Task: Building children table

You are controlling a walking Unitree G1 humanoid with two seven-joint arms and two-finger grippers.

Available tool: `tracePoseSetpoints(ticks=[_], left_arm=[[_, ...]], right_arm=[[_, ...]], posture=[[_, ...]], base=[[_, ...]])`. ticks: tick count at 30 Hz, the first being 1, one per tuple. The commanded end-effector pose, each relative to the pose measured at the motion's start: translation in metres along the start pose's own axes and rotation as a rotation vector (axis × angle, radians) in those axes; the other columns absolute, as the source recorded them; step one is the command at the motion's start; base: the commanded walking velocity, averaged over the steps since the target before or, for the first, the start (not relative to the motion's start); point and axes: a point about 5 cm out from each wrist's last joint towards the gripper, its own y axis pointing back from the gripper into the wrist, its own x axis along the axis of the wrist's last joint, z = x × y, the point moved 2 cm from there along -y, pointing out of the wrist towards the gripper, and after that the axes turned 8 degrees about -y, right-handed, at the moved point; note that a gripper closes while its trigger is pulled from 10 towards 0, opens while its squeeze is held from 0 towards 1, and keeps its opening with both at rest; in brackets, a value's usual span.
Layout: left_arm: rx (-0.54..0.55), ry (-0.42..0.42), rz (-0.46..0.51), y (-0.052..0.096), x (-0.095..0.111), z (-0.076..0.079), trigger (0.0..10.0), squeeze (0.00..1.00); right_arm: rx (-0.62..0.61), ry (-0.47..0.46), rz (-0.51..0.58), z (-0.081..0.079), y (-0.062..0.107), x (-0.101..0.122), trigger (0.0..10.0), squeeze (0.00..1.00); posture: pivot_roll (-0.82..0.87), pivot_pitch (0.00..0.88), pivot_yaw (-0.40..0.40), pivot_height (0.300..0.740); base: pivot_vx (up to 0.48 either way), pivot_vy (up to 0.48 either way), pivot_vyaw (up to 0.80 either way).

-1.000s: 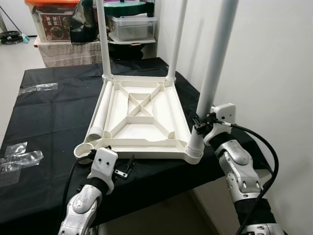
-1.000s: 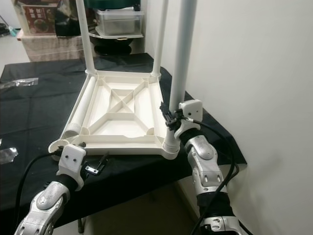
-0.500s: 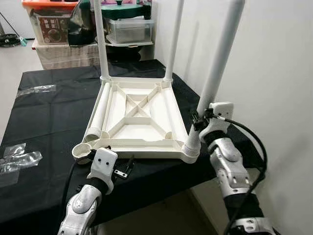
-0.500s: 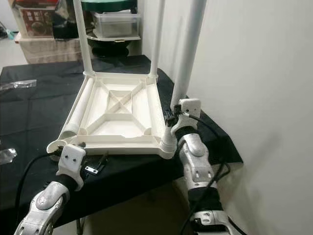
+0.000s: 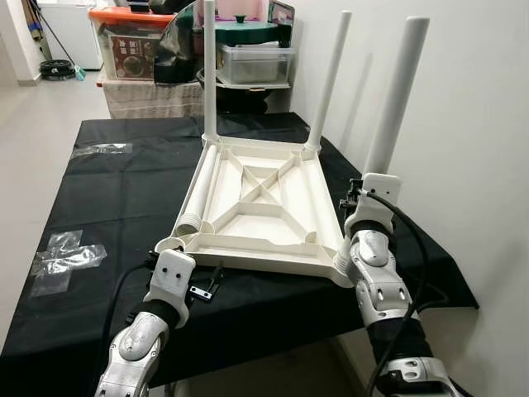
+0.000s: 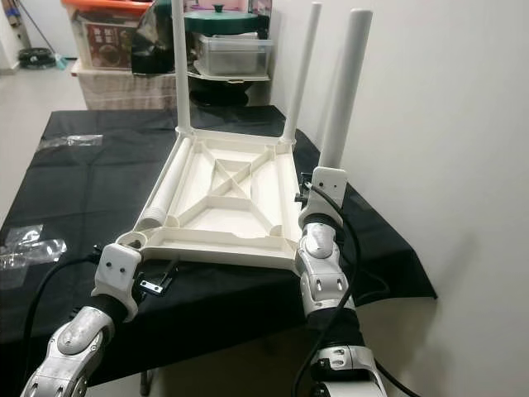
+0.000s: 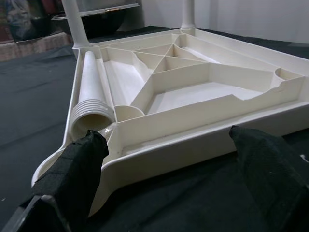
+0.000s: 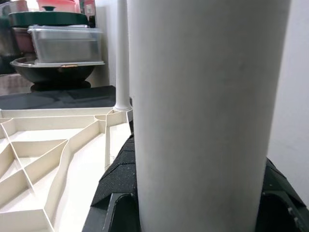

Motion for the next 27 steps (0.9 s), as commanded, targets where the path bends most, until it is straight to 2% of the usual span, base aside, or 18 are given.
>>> tracePoseSetpoints(ticks=[1, 2, 3, 5, 7, 9, 11, 13, 14, 15, 17, 18, 20, 23, 24, 25, 26, 27], left_arm=[[-0.010, -0.013, 0.000, -0.002, 0.000, 0.003, 10.0, 0.00], [-0.010, -0.013, 0.000, -0.002, 0.000, 0.003, 10.0, 0.00], [-0.011, -0.013, 0.000, -0.002, 0.000, 0.003, 10.0, 0.00], [-0.012, -0.014, 0.001, -0.002, 0.000, 0.002, 10.0, 0.00], [-0.016, -0.014, 0.002, -0.003, 0.000, 0.003, 10.0, 0.00], [-0.017, -0.013, 0.002, -0.003, 0.000, 0.003, 10.0, 0.00], [-0.017, -0.012, 0.005, -0.004, 0.000, 0.003, 10.0, 0.00], [-0.017, -0.012, 0.005, -0.004, 0.000, 0.003, 10.0, 0.00], [-0.018, -0.010, 0.008, -0.004, 0.001, 0.002, 10.0, 0.00], [-0.018, -0.010, 0.008, -0.004, 0.001, 0.002, 10.0, 0.00], [-0.030, 0.001, 0.016, -0.004, 0.002, 0.002, 10.0, 0.00], [-0.030, 0.001, 0.016, -0.004, 0.002, 0.002, 10.0, 0.00], [-0.083, 0.017, 0.046, -0.005, 0.008, 0.004, 10.0, 0.00], [-0.183, 0.028, 0.098, -0.005, 0.018, 0.008, 10.0, 0.00], [-0.217, 0.023, 0.111, -0.006, 0.021, 0.008, 10.0, 0.00], [-0.217, 0.023, 0.111, -0.006, 0.021, 0.008, 10.0, 0.00], [-0.283, 0.013, 0.135, -0.006, 0.028, 0.009, 10.0, 0.00], [-0.283, 0.013, 0.135, -0.006, 0.028, 0.009, 10.0, 0.00]], right_arm=[[-0.057, -0.025, -0.158, 0.017, 0.004, -0.036, 10.0, 0.00], [-0.057, -0.025, -0.158, 0.017, 0.004, -0.036, 10.0, 0.00], [-0.014, -0.072, -0.130, 0.012, 0.000, -0.024, 10.0, 0.00], [0.074, -0.121, 0.004, 0.001, -0.010, 0.019, 10.0, 0.00], [0.104, -0.167, 0.100, 0.001, -0.017, 0.055, 10.0, 0.00], [0.104, -0.178, 0.114, 0.001, -0.018, 0.062, 10.0, 0.00], [0.158, -0.201, 0.186, -0.001, -0.021, 0.088, 10.0, 0.00], [0.158, -0.201, 0.186, -0.001, -0.021, 0.088, 10.0, 0.00], [0.241, -0.232, 0.264, -0.005, -0.020, 0.119, 10.0, 0.00], [0.241, -0.232, 0.264, -0.005, -0.020, 0.119, 10.0, 0.00], [0.381, -0.278, 0.299, -0.018, -0.014, 0.139, 10.0, 0.00], [0.381, -0.278, 0.299, -0.018, -0.014, 0.139, 10.0, 0.00], [0.523, -0.310, 0.286, -0.033, -0.006, 0.145, 10.0, 0.00], [0.692, -0.354, 0.236, -0.055, 0.006, 0.141, 10.0, 0.00], [0.759, -0.342, 0.218, -0.065, 0.014, 0.137, 10.0, 0.00], [0.759, -0.342, 0.218, -0.065, 0.014, 0.137, 10.0, 0.00], [0.874, -0.300, 0.182, -0.083, 0.029, 0.127, 10.0, 0.00], [0.874, -0.300, 0.182, -0.083, 0.029, 0.127, 10.0, 0.00]], posture=[[0.06, 0.000, -0.089, 0.740], [0.06, 0.000, -0.089, 0.740], [0.06, 0.000, -0.089, 0.740], [0.04, 0.000, -0.078, 0.740], [0.04, 0.000, -0.078, 0.740], [0.04, 0.000, -0.078, 0.740], [0.04, 0.000, -0.075, 0.740], [0.04, 0.000, -0.075, 0.740], [0.04, 0.000, -0.075, 0.740], [0.04, 0.000, -0.075, 0.740], [0.03, 0.000, -0.070, 0.740], [0.03, 0.000, -0.070, 0.740], [0.03, 0.000, -0.068, 0.740], [0.03, 0.000, -0.068, 0.740], [0.03, 0.000, -0.066, 0.740], [0.03, 0.000, -0.066, 0.740], [0.03, 0.000, -0.066, 0.740], [0.03, 0.000, -0.066, 0.740]], base=[[0.000, 0.000, 0.00], [0.000, 0.000, 0.00], [0.000, 0.000, 0.00], [0.000, 0.000, 0.00], [0.000, 0.000, 0.00], [0.000, 0.000, 0.00], [0.000, 0.000, 0.00], [0.000, 0.000, 0.00], [0.000, 0.000, 0.00], [0.000, 0.000, 0.00], [0.000, 0.000, 0.00], [0.000, 0.000, 0.00], [0.000, 0.000, 0.00], [0.000, 0.000, 0.00], [0.000, 0.000, 0.00], [0.000, 0.000, 0.00], [0.000, 0.000, 0.00], [0.000, 0.000, 0.00]])
